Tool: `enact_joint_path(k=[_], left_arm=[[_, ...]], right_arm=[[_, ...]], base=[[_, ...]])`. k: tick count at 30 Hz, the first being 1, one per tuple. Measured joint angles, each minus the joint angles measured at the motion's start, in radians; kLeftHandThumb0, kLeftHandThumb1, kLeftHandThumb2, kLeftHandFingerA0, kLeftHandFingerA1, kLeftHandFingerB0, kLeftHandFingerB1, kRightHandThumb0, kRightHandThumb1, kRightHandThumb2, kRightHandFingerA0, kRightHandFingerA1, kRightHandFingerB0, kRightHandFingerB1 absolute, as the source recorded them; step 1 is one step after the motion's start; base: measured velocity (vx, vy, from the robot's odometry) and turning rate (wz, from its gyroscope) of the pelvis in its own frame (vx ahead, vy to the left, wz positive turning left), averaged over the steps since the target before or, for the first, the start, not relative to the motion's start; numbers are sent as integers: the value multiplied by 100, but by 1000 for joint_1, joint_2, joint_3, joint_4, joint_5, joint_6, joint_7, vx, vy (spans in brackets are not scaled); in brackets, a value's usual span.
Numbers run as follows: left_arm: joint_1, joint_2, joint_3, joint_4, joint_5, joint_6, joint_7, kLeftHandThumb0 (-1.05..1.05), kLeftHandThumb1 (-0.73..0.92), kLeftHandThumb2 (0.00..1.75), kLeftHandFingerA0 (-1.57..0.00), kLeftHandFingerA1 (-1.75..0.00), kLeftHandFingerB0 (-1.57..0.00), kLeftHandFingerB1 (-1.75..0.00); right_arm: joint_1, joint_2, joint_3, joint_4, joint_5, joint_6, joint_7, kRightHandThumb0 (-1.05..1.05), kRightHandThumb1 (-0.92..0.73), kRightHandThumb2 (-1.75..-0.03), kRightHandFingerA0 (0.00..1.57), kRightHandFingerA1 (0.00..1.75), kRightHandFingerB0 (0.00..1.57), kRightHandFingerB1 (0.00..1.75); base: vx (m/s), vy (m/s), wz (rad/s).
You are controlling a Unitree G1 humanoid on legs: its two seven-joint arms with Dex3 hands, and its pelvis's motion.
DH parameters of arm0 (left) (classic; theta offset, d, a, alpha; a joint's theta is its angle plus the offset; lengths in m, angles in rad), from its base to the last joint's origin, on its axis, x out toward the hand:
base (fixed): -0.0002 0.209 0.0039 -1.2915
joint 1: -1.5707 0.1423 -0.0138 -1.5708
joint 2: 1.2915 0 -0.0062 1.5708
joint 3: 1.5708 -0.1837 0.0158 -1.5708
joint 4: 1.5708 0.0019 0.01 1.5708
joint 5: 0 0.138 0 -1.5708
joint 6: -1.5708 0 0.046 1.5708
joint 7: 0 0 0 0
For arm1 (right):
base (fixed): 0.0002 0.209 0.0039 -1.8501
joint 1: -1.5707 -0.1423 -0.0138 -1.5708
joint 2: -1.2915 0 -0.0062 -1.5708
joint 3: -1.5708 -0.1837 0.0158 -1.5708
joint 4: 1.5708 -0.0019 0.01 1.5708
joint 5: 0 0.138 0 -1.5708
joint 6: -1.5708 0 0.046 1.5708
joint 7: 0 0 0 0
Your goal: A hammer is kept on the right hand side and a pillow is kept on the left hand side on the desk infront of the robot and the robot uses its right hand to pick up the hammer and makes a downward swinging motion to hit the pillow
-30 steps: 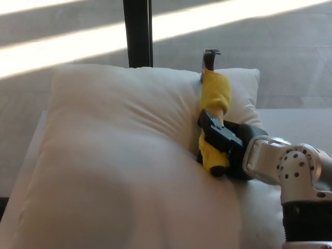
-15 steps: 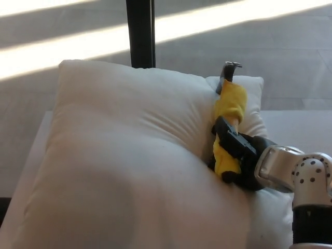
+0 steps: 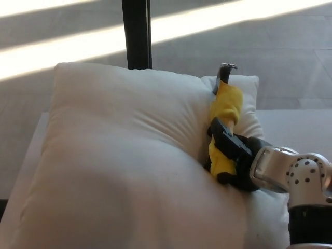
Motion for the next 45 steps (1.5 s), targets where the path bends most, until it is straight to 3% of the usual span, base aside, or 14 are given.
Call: enact_joint_path(k=[5,7,10,15,18,21,25,32,33,35,37,41,43,45], left_arm=[[7,0,0,0,-2,2,0,-60,73,62,-75,-59,-57,-55],[10,0,2,0,-6,3,0,-59,73,62,-75,-60,-58,-56],[15,0,5,1,-8,7,0,-59,74,62,-75,-60,-64,-61],[22,0,2,1,-8,8,-1,-59,75,63,-73,-57,-49,-49],[23,0,-1,2,-7,8,0,-58,73,62,-76,-62,-59,-57],[26,-1,1,2,-8,8,0,-60,74,62,-75,-59,-55,-53],[32,-1,1,2,-8,8,-1,-63,73,62,-73,-58,-55,-53],[33,0,4,2,-9,9,-1,-60,73,62,-69,-57,-54,-54],[34,0,5,2,-9,10,-1,-61,74,63,-67,-56,-51,-51],[34,0,4,3,-9,10,-2,-61,73,62,-70,-56,-52,-51],[32,0,4,3,-9,10,-2,-62,74,62,-75,-58,-55,-52],[27,0,1,5,-8,10,-1,-59,75,62,-75,-58,-54,-53],[26,0,2,5,-8,10,-1,-60,75,62,-75,-58,-56,-53],[27,0,2,4,-8,10,-1,-60,75,62,-75,-58,-56,-53]], right_arm=[[4,0,4,-1,-1,-7,-14,-46,-91,-68,111,175,71,147],[-6,0,-13,-4,5,-9,-24,-43,-89,-67,107,175,67,137],[-34,-2,-40,-3,10,-6,-37,-49,-92,-70,107,175,72,146],[-127,-19,-102,27,14,15,-63,-45,-92,-70,105,175,73,145],[-208,-48,-157,52,17,36,-76,-43,-92,-74,107,175,76,150],[-292,-109,-218,76,33,63,-75,-43,-92,-71,106,175,72,144],[-382,-186,-281,105,43,91,-79,-36,-89,-83,105,175,69,152],[-484,-379,-322,108,51,131,-50,-40,-91,-77,106,175,73,154],[-489,-404,-322,107,51,133,-43,-37,-86,-86,109,175,76,155],[-485,-445,-298,104,48,134,-24,-33,-80,-93,108,175,71,156],[-466,-481,-264,90,42,132,-4,-26,-79,-90,103,175,79,132],[-354,-564,-131,65,-2,108,48,-19,-71,-104,98,175,77,134],[-286,-597,-74,69,-26,92,74,-21,-72,-89,99,175,77,133],[-217,-626,-18,77,-51,76,98,-21,-72,-89,99,175,77,133]], base=[[0,0,0],[0,0,0],[0,0,0],[0,0,0],[0,0,0],[0,0,0],[0,0,0],[0,0,0],[0,0,0],[0,0,0],[0,0,0],[0,0,0],[0,0,0],[0,0,0]])
